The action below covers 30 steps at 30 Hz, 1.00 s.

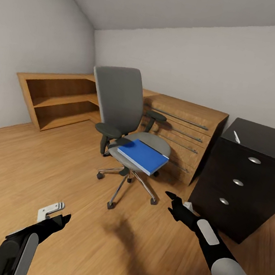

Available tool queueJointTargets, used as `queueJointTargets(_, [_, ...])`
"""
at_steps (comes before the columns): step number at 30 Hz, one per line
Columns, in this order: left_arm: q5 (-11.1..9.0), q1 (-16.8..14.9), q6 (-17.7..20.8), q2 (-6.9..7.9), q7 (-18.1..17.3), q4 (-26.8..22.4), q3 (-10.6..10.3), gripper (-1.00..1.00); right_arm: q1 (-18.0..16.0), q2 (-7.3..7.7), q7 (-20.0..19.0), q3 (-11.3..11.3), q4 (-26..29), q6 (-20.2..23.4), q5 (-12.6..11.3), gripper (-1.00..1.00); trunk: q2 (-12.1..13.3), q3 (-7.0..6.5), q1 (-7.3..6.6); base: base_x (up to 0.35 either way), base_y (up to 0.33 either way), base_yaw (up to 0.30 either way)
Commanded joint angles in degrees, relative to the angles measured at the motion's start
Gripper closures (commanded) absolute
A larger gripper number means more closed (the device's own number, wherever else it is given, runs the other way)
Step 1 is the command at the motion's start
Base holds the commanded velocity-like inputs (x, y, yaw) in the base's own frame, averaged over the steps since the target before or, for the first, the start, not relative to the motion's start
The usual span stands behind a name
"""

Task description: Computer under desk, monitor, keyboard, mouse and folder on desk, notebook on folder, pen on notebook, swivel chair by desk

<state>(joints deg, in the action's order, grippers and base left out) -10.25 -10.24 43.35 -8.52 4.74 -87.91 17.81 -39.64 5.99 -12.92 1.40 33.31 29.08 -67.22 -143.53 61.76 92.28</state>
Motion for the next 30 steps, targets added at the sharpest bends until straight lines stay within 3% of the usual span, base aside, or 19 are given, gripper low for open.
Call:
queueJointTargets(1, [-0.6, 0.0, 0.3, -0.03, 0.5, 0.0, 0.0, -1.0, 0.0, -0.06, -1.0, 0.0, 0.0, 0.3, 0.2, -1.0, 0.0, 0.05, -0.01, 0.0, 0.0, 0.0])
queueJointTargets(2, [-0.6, 0.0, 0.3, -0.02, 0.5, 0.1, 0.0, -1.0, 0.0, -0.09, -1.9, -0.2, 0.0, 0.3, 0.5, -1.0, 0.0, 0.05, -0.01, 0.0, 0.0, 0.0])
queueJointTargets(4, [-0.6, 0.0, 0.2, -0.01, 0.5, 0.2, 0.0, -1.0, 0.0, -0.11, -9.4, -0.8, 0.2, 0.4, 3.0, -1.0, 0.0, 0.05, -0.01, 0.0, 0.0, 0.0])
queueJointTargets(6, [-0.6, -0.1, 0.2, -0.01, 0.5, 0.2, 0.0, -1.0, 0.1, -0.05, -12.2, -0.9, 0.2, 0.4, 3.9, -1.0, 0.0, 0.05, -0.01, 0.0, 0.0, 0.0])
queueJointTargets(11, [-0.6, 0.0, 0.1, 0.0, 0.5, 0.3, 0.0, -1.0, 0.2, 0.04, -28.9, -1.1, -0.2, 0.4, 11.0, -1.0, 0.0, 0.05, -0.01, 0.0, 0.0, 0.0])
queueJointTargets(16, [-0.6, 0.0, 0.1, 0.03, 0.6, 0.4, 0.1, -1.0, 0.2, -0.08, -31.9, -1.2, -0.3, 0.4, 12.0, -1.0, 0.0, 0.05, -0.01, 0.0, 0.0, 0.0])
queueJointTargets(30, [-0.6, 0.0, 0.0, 0.17, 0.4, 1.0, 0.0, -1.0, 0.2, -0.06, -32.4, -1.1, 0.1, 0.2, 12.5, -1.0, 0.0, 0.05, -0.01, 0.0, 0.0, 0.0])
